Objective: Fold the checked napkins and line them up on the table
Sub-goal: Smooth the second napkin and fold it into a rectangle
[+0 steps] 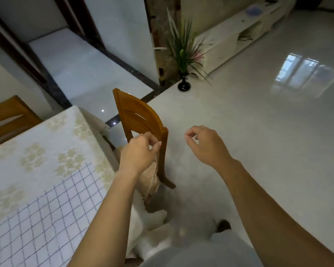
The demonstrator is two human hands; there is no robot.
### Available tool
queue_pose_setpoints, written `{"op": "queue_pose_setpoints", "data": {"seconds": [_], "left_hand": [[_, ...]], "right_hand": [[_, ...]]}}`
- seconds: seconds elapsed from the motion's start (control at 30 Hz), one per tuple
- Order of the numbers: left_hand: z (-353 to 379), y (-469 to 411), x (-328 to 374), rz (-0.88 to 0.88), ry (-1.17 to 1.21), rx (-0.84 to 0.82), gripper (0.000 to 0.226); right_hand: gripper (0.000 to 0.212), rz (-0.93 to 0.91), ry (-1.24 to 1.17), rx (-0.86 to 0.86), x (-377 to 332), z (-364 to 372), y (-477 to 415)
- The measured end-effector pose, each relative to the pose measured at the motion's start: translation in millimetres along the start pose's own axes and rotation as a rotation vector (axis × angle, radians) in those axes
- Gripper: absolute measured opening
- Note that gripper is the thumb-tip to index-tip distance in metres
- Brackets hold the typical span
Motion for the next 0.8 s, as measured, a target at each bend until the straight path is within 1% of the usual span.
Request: {"op": "queue_pose_setpoints", "data": {"seconds": [0.1, 0.2, 0.27, 0.4, 0.53, 0.7, 0.8], "left_hand": [[-0.6, -27.3, 27.9, -0.069, 0.071, 0.036, 0.011], [-3.0, -55.4, 45.3, -0.117, 0.096, 0.129, 0.011], [-1.4, -68.0, 44.8, -0.160, 0.097, 0.191, 0.010], [1.2, -98.7, 21.3, -0.306, 0.062, 0.260, 0.012], [-6.8, -146.6, -10.6, -0.434, 0.059, 0.349, 0.014], [-26.7, -215.9, -42.3, -0.505, 0.196, 0.416, 0.019], [-45.3, -248.9, -57.5, -0.528, 0.235, 0.458, 0.021]], "right_hand": [[0.016, -0.053, -0.011, -0.072, 15.1, -26.9, -46.5], [0.014, -0.123, -0.007, -0.071, 23.8, -50.1, -96.6], [0.015, -0.186, -0.011, -0.097, 21.6, -52.9, -123.5], [0.015, -0.279, -0.057, -0.240, 4.7, -29.2, -176.8], [0.017, -0.411, -0.018, -0.329, -27.2, 4.1, -240.1], [0.017, -0.507, 0.122, -0.419, -44.6, 17.5, -316.5], [0.018, -0.547, 0.145, -0.403, -66.4, 25.4, -370.0]]}}
Point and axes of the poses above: each hand's wrist, its own y-axis away from the middle knuckle, its own z-axis out of the palm, x = y × z, the point moved 3 cm from there along -y, towards the middle knuckle, and after that the axes turned 1 degree about -y, right-handed, at the moved point
